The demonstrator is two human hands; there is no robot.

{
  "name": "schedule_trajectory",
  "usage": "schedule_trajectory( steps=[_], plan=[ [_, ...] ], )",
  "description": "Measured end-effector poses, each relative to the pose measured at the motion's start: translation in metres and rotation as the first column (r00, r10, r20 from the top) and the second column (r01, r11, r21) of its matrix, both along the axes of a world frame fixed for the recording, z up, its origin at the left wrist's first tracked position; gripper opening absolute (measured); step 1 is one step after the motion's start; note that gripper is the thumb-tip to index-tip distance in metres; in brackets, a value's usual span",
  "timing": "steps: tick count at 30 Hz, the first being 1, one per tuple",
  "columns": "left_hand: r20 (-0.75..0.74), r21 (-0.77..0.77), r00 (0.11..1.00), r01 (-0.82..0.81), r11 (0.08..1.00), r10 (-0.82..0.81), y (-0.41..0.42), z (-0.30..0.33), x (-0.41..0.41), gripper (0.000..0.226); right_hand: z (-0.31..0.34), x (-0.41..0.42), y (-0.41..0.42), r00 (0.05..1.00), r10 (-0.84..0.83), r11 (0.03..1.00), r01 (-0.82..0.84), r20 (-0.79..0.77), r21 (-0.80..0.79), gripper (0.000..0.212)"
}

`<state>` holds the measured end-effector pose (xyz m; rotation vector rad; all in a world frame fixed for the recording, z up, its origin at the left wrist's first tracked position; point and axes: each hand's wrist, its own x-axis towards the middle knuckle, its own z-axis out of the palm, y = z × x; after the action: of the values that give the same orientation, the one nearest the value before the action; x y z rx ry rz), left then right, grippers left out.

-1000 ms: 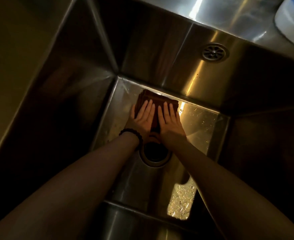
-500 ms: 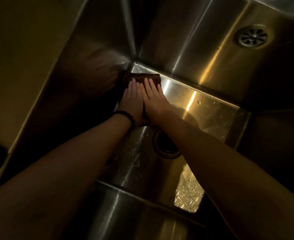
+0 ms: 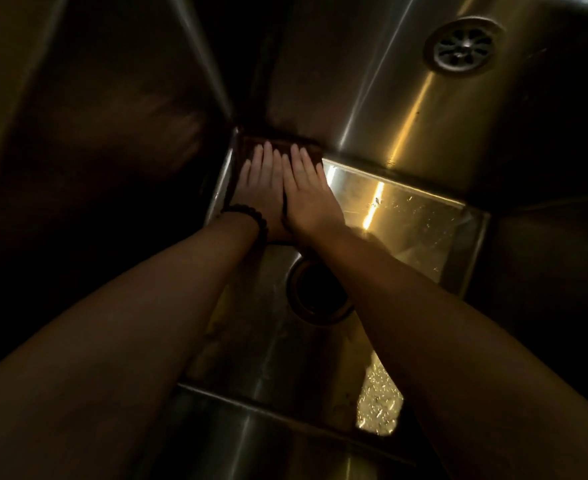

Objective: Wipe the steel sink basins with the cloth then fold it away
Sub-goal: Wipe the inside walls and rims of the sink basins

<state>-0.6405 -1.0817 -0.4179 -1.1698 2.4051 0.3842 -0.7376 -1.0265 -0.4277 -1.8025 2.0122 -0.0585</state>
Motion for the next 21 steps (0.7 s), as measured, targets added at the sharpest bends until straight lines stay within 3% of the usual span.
schedule_trajectory(
  steps=[3, 7, 8, 11, 13, 16, 18, 21],
  plan=[
    [-0.048, 0.02, 0.997, 0.06, 0.998, -0.059, 0.027, -0.004, -0.032, 0.113, 0.005, -0.026, 0.035, 0.997, -0.07, 0.997, 0.071, -0.018, 0.02, 0.063],
    [-0.125, 0.0, 0.977, 0.174, 0.985, -0.172, 0.075, -0.008, -0.09, 0.07, 0.01, -0.076, 0.089, 0.975, -0.203, 0.97, 0.213, -0.086, 0.117, 0.066],
    [-0.13, 0.028, 0.967, 0.223, 0.974, -0.218, 0.088, -0.007, -0.104, 0.073, 0.012, -0.087, 0.103, 0.964, -0.235, 0.951, 0.254, -0.123, 0.173, 0.071],
    [-0.12, 0.091, 0.924, 0.375, 0.922, -0.364, 0.118, 0.0, -0.138, 0.111, 0.027, -0.107, 0.135, 0.917, -0.336, 0.869, 0.389, -0.214, 0.306, 0.081],
    [-0.148, 0.129, 0.908, 0.411, 0.902, -0.392, 0.12, 0.005, -0.145, 0.114, 0.036, -0.108, 0.14, 0.888, -0.393, 0.834, 0.453, -0.238, 0.316, 0.081],
    [-0.193, 0.152, 0.871, 0.482, 0.863, -0.452, 0.101, 0.014, -0.128, 0.124, 0.042, -0.093, 0.14, 0.846, -0.52, 0.805, 0.532, -0.12, 0.264, 0.088],
    [-0.149, 0.122, 0.846, 0.529, 0.84, -0.511, 0.09, 0.014, -0.111, 0.131, 0.041, -0.083, 0.142, 0.816, -0.577, 0.78, 0.562, -0.032, 0.275, 0.084],
    [-0.068, 0.052, 0.814, 0.58, 0.813, -0.576, 0.094, 0.01, -0.103, 0.133, 0.035, -0.079, 0.145, 0.795, -0.607, 0.753, 0.584, -0.025, 0.304, 0.082]
  ],
)
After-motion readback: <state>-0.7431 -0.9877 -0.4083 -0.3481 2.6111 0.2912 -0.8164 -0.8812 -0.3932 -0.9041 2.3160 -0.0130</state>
